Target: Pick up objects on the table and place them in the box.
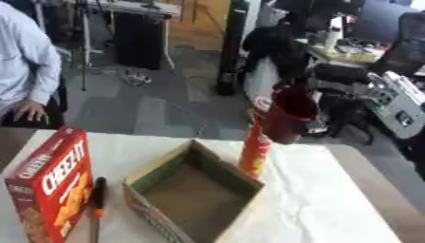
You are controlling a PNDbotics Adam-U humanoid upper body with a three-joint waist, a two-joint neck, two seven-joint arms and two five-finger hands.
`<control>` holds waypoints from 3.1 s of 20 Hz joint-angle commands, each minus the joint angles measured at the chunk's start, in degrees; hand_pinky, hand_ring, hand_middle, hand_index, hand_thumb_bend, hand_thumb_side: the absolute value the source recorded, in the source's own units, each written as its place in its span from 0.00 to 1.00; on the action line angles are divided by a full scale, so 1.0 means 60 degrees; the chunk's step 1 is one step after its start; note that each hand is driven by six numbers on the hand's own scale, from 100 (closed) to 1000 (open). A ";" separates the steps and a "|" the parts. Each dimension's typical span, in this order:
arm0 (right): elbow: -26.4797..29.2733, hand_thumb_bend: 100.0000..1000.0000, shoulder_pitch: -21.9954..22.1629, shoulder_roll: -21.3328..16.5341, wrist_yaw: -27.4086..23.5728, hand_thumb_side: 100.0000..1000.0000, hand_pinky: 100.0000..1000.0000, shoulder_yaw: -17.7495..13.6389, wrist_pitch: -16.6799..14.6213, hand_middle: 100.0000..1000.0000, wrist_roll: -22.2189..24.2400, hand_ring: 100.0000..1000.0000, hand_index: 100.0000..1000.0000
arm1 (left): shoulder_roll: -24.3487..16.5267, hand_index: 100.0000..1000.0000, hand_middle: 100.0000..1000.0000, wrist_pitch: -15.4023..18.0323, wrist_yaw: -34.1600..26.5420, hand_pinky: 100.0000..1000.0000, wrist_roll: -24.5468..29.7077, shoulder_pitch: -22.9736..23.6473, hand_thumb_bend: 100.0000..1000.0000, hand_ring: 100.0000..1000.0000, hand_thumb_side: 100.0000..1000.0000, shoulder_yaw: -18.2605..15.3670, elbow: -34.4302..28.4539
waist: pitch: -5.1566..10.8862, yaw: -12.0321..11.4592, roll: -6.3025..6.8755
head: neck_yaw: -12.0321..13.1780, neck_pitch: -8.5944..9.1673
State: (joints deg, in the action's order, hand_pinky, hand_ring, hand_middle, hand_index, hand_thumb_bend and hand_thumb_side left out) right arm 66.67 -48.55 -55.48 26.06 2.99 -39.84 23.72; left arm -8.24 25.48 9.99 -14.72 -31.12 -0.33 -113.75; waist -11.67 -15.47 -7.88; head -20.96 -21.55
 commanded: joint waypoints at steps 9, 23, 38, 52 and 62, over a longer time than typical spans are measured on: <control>0.0286 0.10 -0.0401 -0.0140 -0.0652 0.68 0.34 -0.0168 -0.0472 0.36 0.0904 0.26 0.42 | -0.0043 0.73 0.75 0.0080 -0.0062 0.96 0.0066 -0.0373 0.00 0.85 1.00 0.0054 -0.0140 | -0.0220 -0.0447 -0.0168 | -0.0152 -0.0023; 0.0489 0.14 -0.0499 -0.0044 -0.0891 0.66 0.33 -0.0383 -0.0322 0.35 0.0930 0.24 0.41 | -0.0057 0.73 0.75 0.0180 -0.0155 0.96 0.0191 -0.0929 0.00 0.85 1.00 0.0138 -0.0140 | -0.1045 -0.1376 -0.0595 | -0.0659 0.0722; 0.0005 0.13 -0.0639 0.0412 0.0489 0.67 0.33 -0.0232 -0.0380 0.34 0.0155 0.25 0.40 | 0.0191 0.73 0.75 0.0186 -0.0294 0.96 0.0348 -0.1059 0.00 0.86 1.00 0.0187 -0.0140 | -0.1285 -0.1859 -0.0490 | -0.1942 0.1572; -0.0304 0.11 -0.0522 0.0524 0.1714 0.68 0.32 -0.0126 -0.0560 0.35 -0.0890 0.27 0.41 | 0.0225 0.72 0.75 0.0172 -0.0335 0.96 0.0430 -0.1085 0.00 0.85 1.00 0.0191 -0.0140 | -0.1414 -0.1910 -0.0443 | -0.2078 0.1588; -0.0155 0.22 -0.0436 0.0399 0.2826 0.80 0.63 -0.0234 -0.0400 0.63 -0.2110 0.73 0.76 | 0.0213 0.72 0.75 0.0141 -0.0327 0.96 0.0473 -0.1063 0.00 0.85 1.00 0.0188 -0.0140 | -0.1446 -0.1834 -0.0392 | -0.2084 0.1562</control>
State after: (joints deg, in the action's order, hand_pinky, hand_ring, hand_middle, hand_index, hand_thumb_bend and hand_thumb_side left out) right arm 64.59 -50.40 -50.64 41.66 2.59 -42.46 12.67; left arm -6.74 26.37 8.17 -12.09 -36.64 0.72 -113.75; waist -21.44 -26.63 -11.04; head -33.31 -12.57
